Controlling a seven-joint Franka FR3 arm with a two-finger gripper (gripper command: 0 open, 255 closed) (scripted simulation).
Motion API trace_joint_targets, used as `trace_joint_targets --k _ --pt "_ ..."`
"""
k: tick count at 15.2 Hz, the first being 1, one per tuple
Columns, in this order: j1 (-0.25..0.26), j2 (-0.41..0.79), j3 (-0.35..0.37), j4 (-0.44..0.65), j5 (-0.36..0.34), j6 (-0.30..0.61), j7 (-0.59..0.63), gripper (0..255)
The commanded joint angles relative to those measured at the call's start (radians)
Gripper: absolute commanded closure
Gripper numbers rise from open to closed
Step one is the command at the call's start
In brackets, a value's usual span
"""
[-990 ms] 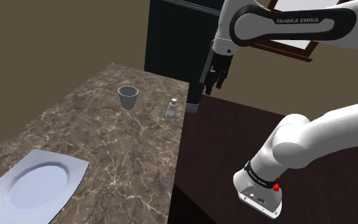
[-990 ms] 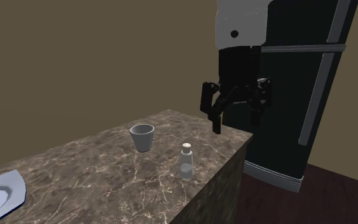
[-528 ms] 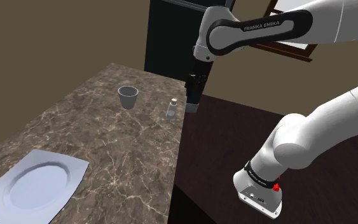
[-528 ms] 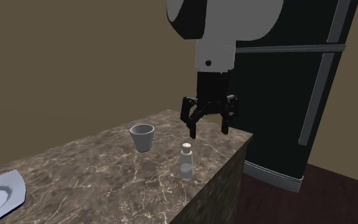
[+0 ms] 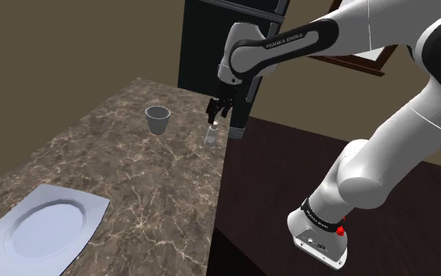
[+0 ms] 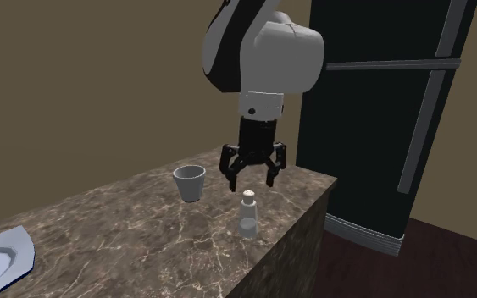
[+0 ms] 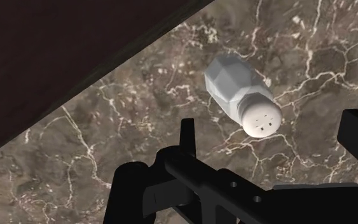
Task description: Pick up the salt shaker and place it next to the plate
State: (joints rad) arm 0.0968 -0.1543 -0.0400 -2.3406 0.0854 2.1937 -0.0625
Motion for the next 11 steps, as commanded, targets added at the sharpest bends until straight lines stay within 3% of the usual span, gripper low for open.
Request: trace_joint_targets --k 1,6,11 --pt "0.002 0.021 0.001 -0.008 0.005 0.031 -0.004 0" --pt "0.005 0.056 0.003 -0.036 0.012 0.095 -0.008 0" --pt "0.005 0.056 0.003 -0.036 0.012 0.095 -0.008 0"
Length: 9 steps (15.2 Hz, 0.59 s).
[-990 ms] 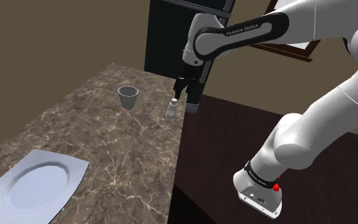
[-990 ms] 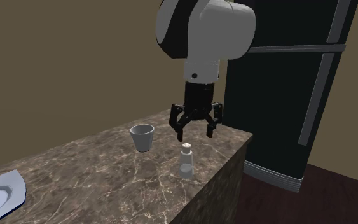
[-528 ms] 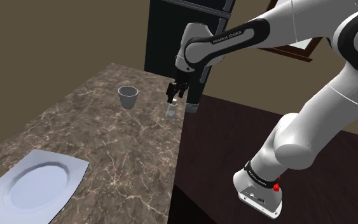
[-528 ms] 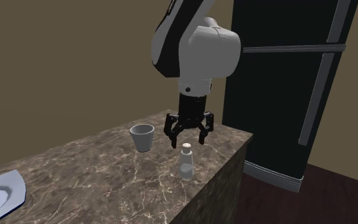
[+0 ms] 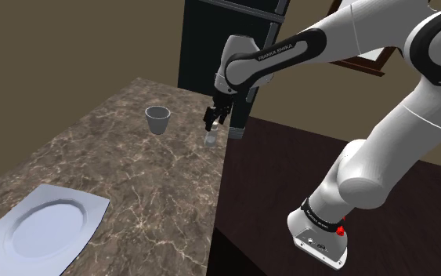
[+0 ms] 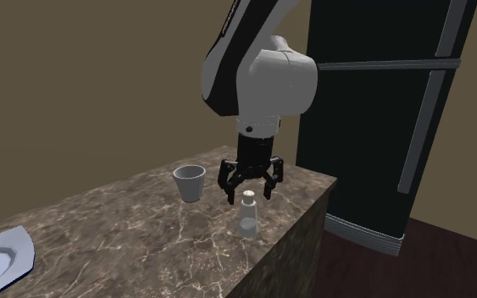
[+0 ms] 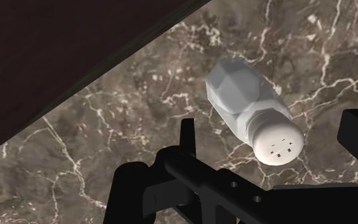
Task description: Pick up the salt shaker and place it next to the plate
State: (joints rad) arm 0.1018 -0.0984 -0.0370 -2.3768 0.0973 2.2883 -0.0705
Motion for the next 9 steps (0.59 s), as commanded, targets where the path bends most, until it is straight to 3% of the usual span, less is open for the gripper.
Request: trace_joint_targets --k 1,2,3,9 --pt "0.000 0.000 0.000 0.000 0.000 0.000 0.000 0" --pt "0.000 0.000 0.000 0.000 0.000 0.000 0.000 0" --pt "0.000 0.000 0.000 0.000 0.000 0.001 0.000 255" --pt "0.000 0.000 0.000 0.000 0.000 0.001 0.000 255"
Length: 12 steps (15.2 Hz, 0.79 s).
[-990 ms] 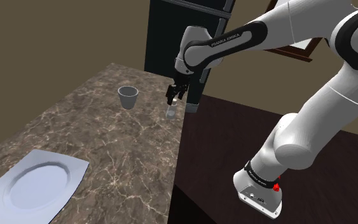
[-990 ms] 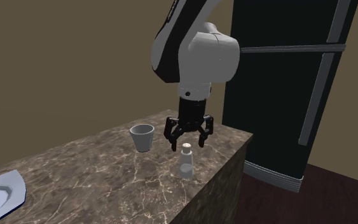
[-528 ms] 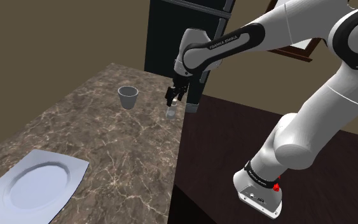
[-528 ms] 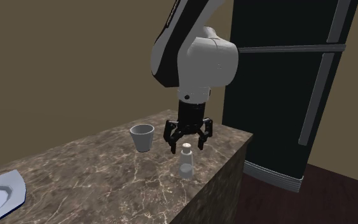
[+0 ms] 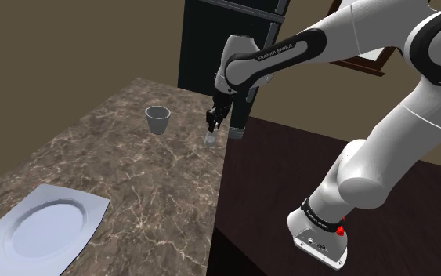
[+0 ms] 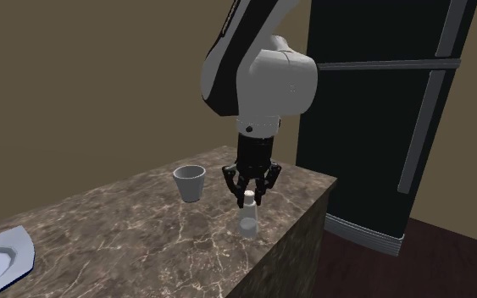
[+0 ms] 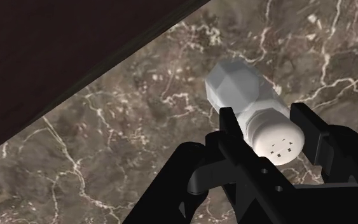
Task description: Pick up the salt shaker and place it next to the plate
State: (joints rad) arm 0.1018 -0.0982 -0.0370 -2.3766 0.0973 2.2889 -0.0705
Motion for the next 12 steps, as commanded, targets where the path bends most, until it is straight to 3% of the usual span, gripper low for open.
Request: trace_joint_targets --k 1,12 --pt "0.000 0.000 0.000 0.000 0.000 0.000 0.000 255" --pt "-0.002 -0.064 0.000 0.061 -0.012 -0.125 0.015 255"
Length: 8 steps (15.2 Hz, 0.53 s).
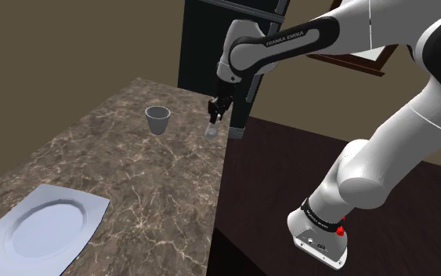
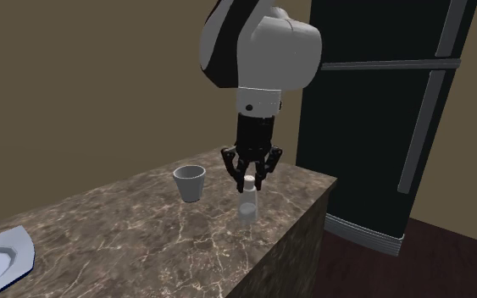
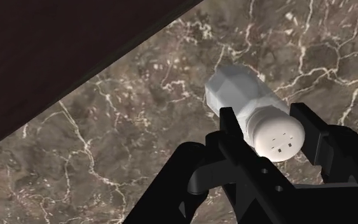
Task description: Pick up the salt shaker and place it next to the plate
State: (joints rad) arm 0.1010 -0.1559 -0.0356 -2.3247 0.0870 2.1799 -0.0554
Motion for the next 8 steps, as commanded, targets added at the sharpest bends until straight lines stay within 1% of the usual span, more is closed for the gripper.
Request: trace_joint_targets --k 1,8 --pt "-0.001 -0.012 -0.001 0.017 -0.002 -0.030 0.001 255" --pt "-0.003 -0.048 -0.001 0.079 -0.009 -0.126 0.010 255"
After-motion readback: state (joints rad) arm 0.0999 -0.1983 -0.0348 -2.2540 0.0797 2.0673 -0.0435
